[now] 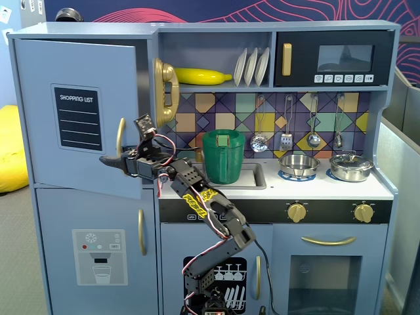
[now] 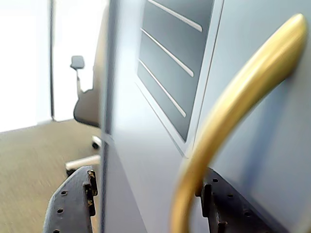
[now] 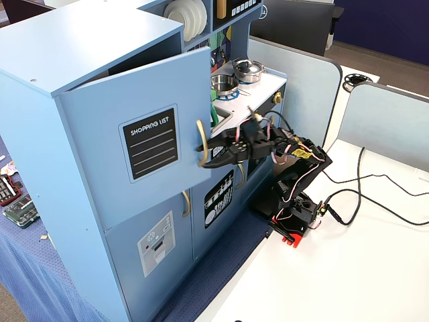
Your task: Open the left cabinet door
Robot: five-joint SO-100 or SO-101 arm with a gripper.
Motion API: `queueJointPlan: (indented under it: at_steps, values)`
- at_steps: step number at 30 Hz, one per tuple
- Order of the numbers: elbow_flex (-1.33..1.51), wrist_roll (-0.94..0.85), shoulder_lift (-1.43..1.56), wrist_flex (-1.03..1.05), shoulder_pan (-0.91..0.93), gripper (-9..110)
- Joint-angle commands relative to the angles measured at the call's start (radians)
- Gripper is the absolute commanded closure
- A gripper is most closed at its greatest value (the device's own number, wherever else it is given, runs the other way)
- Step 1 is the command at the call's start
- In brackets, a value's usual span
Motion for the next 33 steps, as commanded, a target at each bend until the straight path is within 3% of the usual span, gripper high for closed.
queueJointPlan:
  at_steps: [1,6,14,22,33]
  values:
    - [0.002,0.028,0.092,0.038,-0.081,84]
    - [0.032,0.034,0.179,0.121,-0.094,84]
    - [0.129,0.107,0.382,0.261,0.078,88]
    - [0.052,0.170,0.259,0.285,0.290,101]
    - [0.014,0.054,0.063,0.089,0.084,101]
